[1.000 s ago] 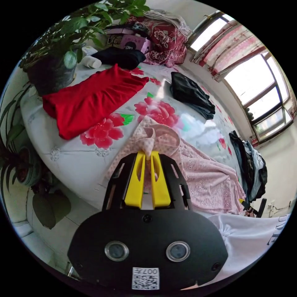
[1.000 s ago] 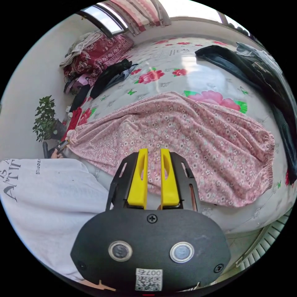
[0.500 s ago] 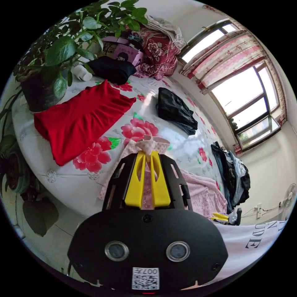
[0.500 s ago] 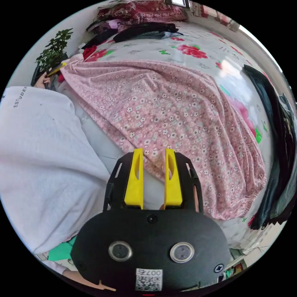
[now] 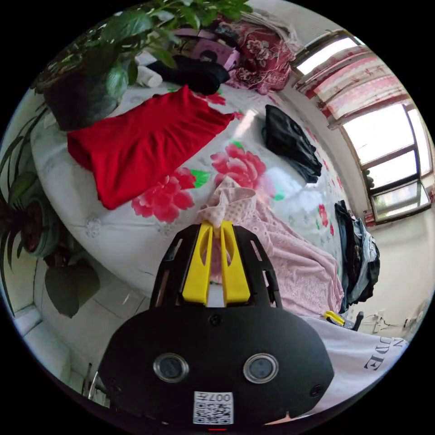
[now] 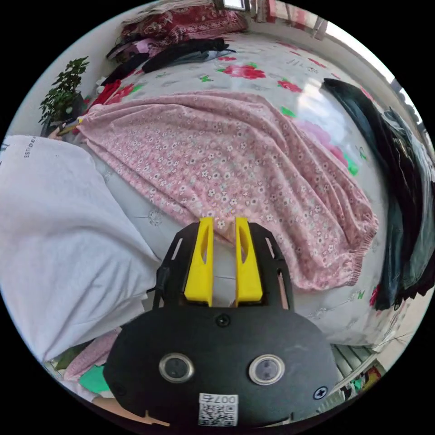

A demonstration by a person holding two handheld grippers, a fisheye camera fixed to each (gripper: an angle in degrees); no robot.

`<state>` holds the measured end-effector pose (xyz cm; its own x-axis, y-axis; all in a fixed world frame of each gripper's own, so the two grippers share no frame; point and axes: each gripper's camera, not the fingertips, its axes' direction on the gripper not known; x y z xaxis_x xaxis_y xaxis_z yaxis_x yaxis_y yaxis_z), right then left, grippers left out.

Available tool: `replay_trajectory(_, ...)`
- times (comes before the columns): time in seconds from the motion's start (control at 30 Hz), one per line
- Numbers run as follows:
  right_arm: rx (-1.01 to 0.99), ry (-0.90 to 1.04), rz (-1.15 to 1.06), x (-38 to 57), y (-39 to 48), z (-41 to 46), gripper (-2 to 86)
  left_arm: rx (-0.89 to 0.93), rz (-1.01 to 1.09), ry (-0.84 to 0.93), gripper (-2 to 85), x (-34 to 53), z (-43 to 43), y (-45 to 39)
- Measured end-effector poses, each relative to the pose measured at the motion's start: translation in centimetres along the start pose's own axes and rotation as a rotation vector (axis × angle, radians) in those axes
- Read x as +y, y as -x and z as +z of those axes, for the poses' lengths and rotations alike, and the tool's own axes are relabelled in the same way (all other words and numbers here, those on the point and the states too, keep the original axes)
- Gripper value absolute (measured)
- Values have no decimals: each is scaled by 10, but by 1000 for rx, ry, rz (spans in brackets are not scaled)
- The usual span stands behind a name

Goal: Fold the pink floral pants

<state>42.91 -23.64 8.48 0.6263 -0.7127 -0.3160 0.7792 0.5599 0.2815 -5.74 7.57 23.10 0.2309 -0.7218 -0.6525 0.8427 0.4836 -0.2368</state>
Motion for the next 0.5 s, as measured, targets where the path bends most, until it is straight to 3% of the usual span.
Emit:
replay_trajectory(0.17,-18,24,-24,8,-15,5,0,-34,47,-2,3,-13,-3,-7)
replay_trajectory(0.37,-3,-76,-87,31,-23,-49,-2,3,105,-41,12,-21,-28,-9)
replay_trajectory(0.5,-19,67,-94,51,-25,-20,2,-36,51,61,45,-1,3,23)
